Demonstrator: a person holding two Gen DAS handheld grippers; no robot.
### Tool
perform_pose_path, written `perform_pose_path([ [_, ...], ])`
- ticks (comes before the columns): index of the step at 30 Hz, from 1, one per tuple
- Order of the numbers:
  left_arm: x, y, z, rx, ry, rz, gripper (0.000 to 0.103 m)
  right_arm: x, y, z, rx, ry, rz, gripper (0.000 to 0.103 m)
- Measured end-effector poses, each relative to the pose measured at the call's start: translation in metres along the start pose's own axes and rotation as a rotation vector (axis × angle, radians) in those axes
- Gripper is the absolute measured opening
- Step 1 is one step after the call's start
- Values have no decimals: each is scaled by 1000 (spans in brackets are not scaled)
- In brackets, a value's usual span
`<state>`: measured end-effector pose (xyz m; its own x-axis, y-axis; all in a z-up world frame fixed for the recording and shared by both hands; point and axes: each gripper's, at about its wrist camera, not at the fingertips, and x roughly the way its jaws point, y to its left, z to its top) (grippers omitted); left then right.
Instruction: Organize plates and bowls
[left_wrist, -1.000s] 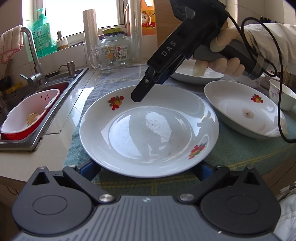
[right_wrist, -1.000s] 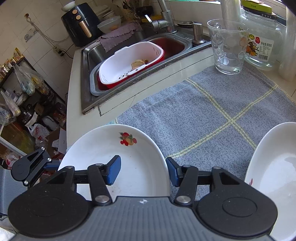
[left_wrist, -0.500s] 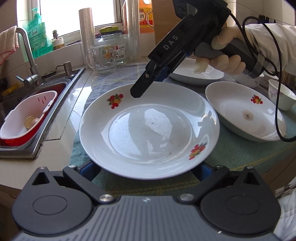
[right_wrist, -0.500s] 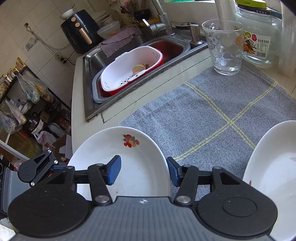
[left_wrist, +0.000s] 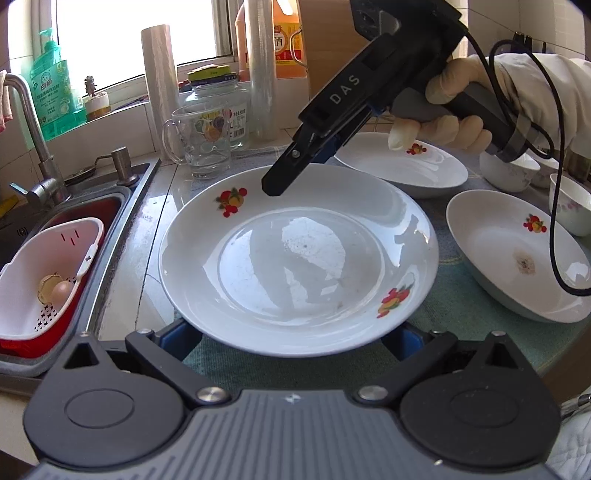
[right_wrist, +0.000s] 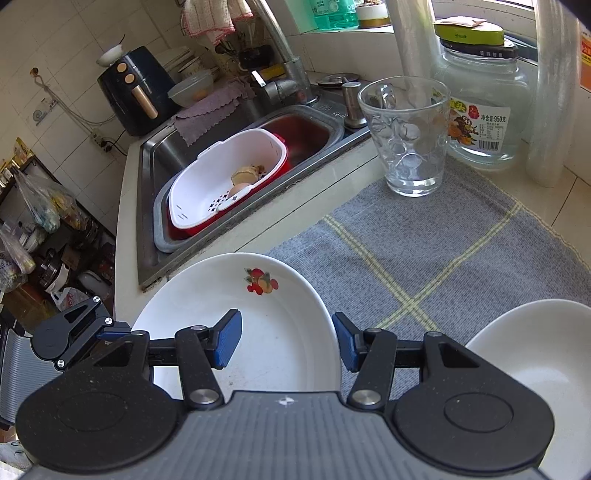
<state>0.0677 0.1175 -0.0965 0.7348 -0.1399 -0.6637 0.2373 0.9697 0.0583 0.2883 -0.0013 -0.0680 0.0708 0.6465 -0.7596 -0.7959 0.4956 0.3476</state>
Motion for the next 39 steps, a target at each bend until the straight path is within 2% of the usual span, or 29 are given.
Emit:
perform_pose_path([
  [15,36,25,18,35,13,-48,101,16,-34,18,59,-12,-64,60],
  [24,41,28,20,53,15,-47,101,23,-42,16,75,-2,-74,61],
  [26,41,28,20,58,16,-47,101,24,-42,16,73,0,-72,63],
  [30,41,26,18,52,23,-63,101,25,-37,15,61,3,-49,82],
  [33,38,27,17,34,18,-70,101,23,-29,15,40,-4,-54,92],
  [39,25,27,15,-2,16,-56,101,6,-16,13,12,-44,-75,99],
])
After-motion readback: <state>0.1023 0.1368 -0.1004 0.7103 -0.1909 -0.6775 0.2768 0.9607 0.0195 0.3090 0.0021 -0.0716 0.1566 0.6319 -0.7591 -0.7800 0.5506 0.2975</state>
